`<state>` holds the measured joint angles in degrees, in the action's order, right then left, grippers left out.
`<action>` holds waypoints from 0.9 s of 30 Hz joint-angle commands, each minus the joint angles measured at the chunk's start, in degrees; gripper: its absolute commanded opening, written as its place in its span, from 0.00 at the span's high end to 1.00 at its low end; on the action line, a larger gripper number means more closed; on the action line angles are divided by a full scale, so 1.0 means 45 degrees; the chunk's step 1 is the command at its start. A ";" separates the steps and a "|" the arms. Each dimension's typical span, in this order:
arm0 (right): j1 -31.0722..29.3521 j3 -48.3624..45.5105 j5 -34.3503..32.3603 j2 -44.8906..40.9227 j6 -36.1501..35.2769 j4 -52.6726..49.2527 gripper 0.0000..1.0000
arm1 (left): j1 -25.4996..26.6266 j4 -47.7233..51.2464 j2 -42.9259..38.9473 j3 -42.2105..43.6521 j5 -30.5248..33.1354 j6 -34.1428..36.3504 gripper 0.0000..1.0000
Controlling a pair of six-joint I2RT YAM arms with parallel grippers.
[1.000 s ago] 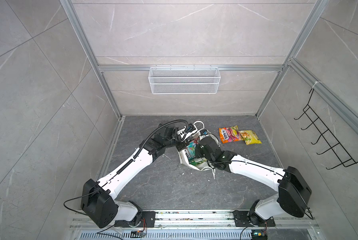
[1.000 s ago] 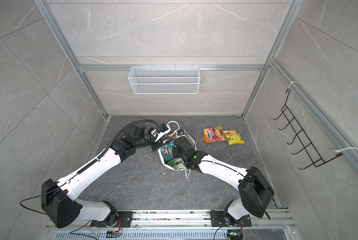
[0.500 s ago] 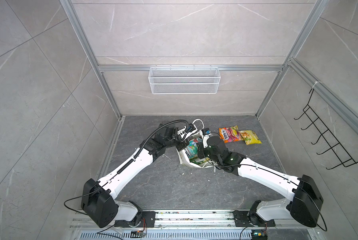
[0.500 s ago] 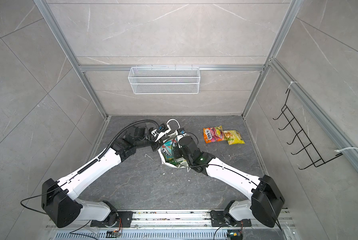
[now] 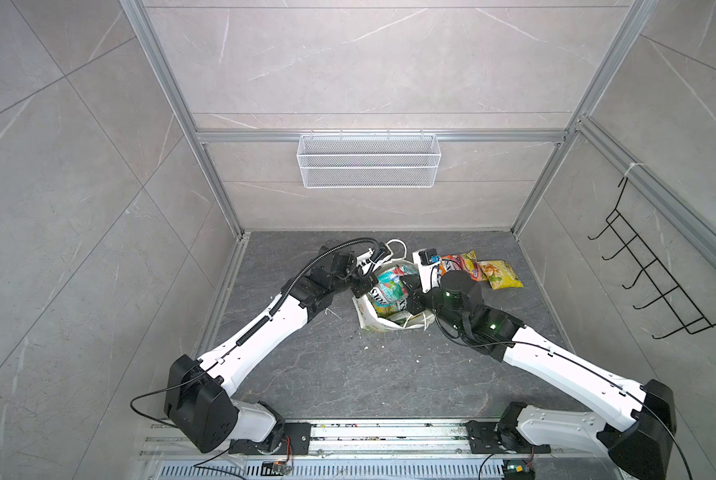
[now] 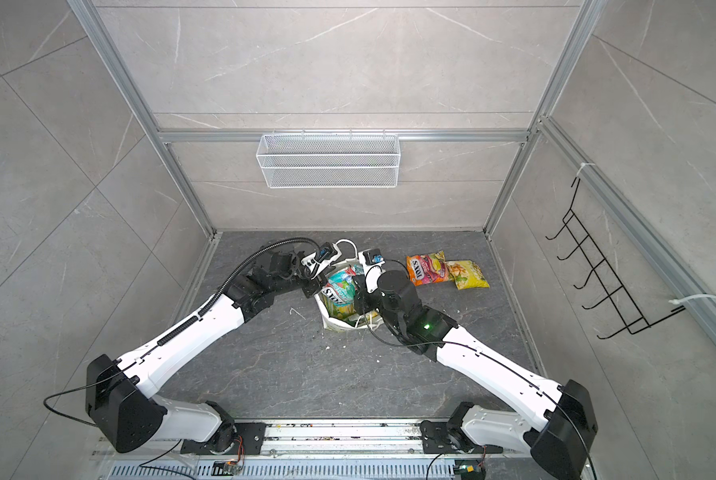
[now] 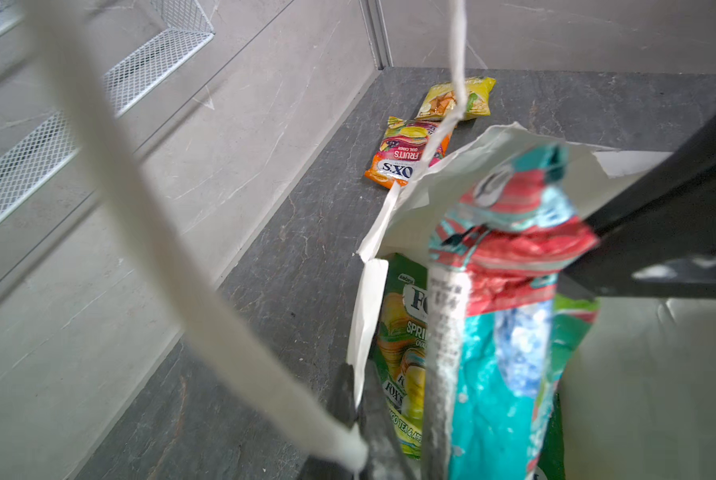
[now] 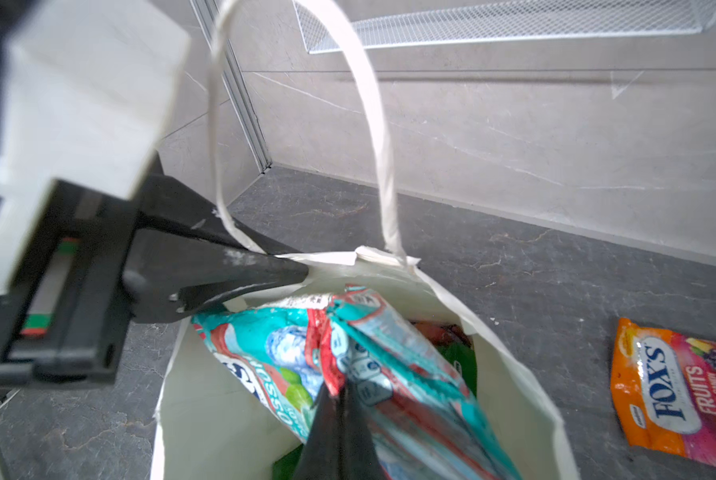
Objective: Take the snacks out of the paper bag
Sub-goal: 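Lift the teal mint candy bag up out of the paper bag, then carry the teal mint candy bag away and lower it onto the table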
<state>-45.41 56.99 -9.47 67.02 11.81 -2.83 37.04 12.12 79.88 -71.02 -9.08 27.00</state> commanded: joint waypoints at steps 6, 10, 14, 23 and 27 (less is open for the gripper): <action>0.0024 0.0453 0.0062 -0.1284 -0.1092 0.0858 1.00 | 0.0038 -0.0608 -0.0080 -0.0544 0.0554 -0.0402 1.00; 0.0018 0.0350 0.0346 -0.1587 -0.1699 0.1148 1.00 | 0.0031 -0.0373 0.0004 -0.0698 0.0669 -0.0493 1.00; 0.0017 0.0199 0.0195 -0.1844 -0.2202 0.1198 1.00 | 0.0031 -0.0468 -0.0147 -0.0621 0.0921 -0.0565 1.00; 0.0152 0.0185 -0.1569 -0.2516 -0.2352 0.1255 1.00 | 0.0039 -0.0534 -0.0055 -0.0659 0.0995 -0.0440 1.00; 0.0426 0.1202 -0.1806 -0.2241 -0.2279 0.0353 1.00 | 0.0037 -0.0647 0.0079 -0.0736 0.0958 -0.0417 1.00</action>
<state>-44.18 58.06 -15.05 57.01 2.26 -2.02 37.06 11.55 80.09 -71.26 -5.58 25.52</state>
